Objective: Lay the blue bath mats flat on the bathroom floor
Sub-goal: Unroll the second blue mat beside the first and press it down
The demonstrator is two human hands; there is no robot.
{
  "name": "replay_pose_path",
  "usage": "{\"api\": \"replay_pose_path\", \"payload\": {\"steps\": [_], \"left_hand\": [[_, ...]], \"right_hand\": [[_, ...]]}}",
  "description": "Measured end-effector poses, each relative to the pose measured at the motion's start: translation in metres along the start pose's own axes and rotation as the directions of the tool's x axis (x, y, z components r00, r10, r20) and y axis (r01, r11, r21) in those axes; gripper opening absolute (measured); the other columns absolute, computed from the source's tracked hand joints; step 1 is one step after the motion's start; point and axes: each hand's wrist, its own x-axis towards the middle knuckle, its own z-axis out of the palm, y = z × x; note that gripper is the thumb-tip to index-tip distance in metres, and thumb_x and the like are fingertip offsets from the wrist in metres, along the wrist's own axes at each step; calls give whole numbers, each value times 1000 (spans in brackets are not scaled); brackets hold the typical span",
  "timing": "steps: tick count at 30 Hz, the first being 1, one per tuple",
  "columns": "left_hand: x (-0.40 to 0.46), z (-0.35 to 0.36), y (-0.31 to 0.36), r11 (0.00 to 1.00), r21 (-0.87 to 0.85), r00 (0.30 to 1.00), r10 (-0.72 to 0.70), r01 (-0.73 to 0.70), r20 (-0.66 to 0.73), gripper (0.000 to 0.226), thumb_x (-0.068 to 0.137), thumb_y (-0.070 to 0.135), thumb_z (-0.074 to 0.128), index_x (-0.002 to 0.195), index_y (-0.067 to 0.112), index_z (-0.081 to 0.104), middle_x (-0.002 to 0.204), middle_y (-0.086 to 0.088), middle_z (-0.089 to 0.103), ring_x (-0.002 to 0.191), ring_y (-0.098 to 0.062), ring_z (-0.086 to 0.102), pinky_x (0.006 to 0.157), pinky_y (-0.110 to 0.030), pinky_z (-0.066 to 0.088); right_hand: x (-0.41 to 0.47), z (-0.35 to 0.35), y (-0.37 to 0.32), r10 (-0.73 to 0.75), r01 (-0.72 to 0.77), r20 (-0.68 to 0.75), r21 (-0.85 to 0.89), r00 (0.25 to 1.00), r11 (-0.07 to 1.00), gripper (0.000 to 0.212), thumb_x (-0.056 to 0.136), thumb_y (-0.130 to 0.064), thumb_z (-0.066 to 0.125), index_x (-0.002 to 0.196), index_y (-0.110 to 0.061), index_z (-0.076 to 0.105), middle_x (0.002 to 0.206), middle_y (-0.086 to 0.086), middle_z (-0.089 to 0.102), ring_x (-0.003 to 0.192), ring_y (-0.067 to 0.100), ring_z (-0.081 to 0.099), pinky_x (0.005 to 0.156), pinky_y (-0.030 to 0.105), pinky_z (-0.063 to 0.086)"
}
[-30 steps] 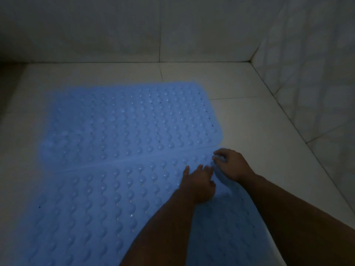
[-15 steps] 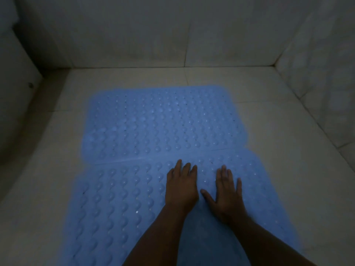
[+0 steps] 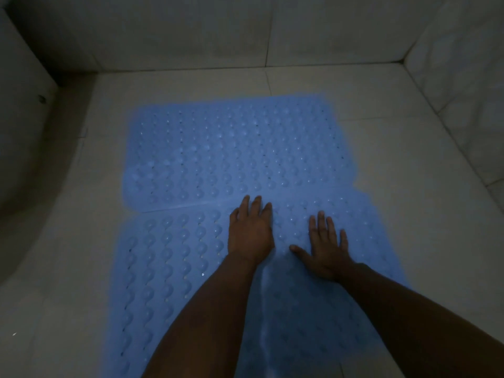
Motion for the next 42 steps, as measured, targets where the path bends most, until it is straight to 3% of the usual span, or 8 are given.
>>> {"api": "replay_pose_path", "payload": {"steps": [3, 9, 12, 16, 22, 31, 36, 42], "left_hand": [[2, -8, 12, 1000, 14, 998, 12, -13, 57, 66, 96, 26, 48, 159, 22, 27, 169, -6, 18, 158, -30, 4, 124, -49, 16], [-6, 26, 46, 999, -25, 991, 51, -48, 122, 62, 94, 30, 49, 154, 20, 40, 165, -11, 30, 155, -37, 18, 120, -55, 27], [-11, 54, 49, 988, 42, 982, 145, -152, 123, 64, 90, 49, 45, 147, 19, 52, 160, -15, 40, 149, -42, 32, 111, -62, 40], [-16, 76, 51, 971, 71, 973, 223, -227, 57, 90, 92, 77, 33, 162, 21, 22, 171, -12, 5, 157, -40, 0, 122, -66, 4], [-16, 77, 49, 969, 87, 973, 232, -233, 14, 84, 97, 73, 27, 163, 22, 17, 172, -8, -2, 157, -34, -8, 122, -65, 7], [-3, 63, 51, 980, -54, 961, 198, -191, 193, 106, 80, 94, 18, 163, 29, 11, 170, -4, -15, 155, -33, -20, 121, -61, -14], [5, 19, 37, 981, -152, 991, 131, -125, 36, 39, 91, 43, 49, 119, 23, 67, 128, -5, 63, 125, -31, 55, 95, -45, 45], [-27, 11, -15, 1000, 12, 983, 16, -14, -181, 35, 84, 29, 44, 99, 22, 75, 109, -1, 72, 118, -31, 64, 87, -42, 52]], "right_hand": [[2, -30, 3, -26, 25, 66, 14, 997, 1000, 93, 92, -76, 31, 161, -22, -1, 167, 3, -18, 156, 27, -6, 124, 53, 8], [6, -57, 11, -63, 116, -287, 172, 956, 978, 48, 93, -51, 47, 129, -24, 66, 144, 5, 56, 133, 28, 50, 108, 47, 44], [7, -44, 11, -112, 202, -375, 209, 920, 957, 42, 90, -42, 54, 124, -22, 69, 139, 7, 59, 130, 29, 52, 106, 48, 45], [26, -29, 18, -185, 287, -488, 143, 853, 947, 37, 88, -38, 53, 116, -23, 72, 131, 5, 63, 128, 31, 55, 102, 46, 48], [56, -22, 35, -337, 446, -631, 17, 699, 895, 32, 97, -29, 51, 116, -14, 72, 135, 15, 62, 132, 39, 50, 115, 48, 37], [36, -55, 18, -192, 333, -598, 134, 778, 933, 33, 92, -35, 53, 112, -18, 74, 127, 8, 67, 129, 29, 52, 112, 37, 36], [14, -71, -10, -167, 237, -426, 117, 889, 964, 36, 85, -38, 46, 105, -25, 73, 113, 1, 70, 113, 26, 61, 101, 44, 47], [-20, -17, -72, -267, 287, -236, 54, 934, 956, 61, 93, -40, 28, 146, -17, 49, 157, 9, 41, 151, 30, 27, 122, 53, 18]]}}
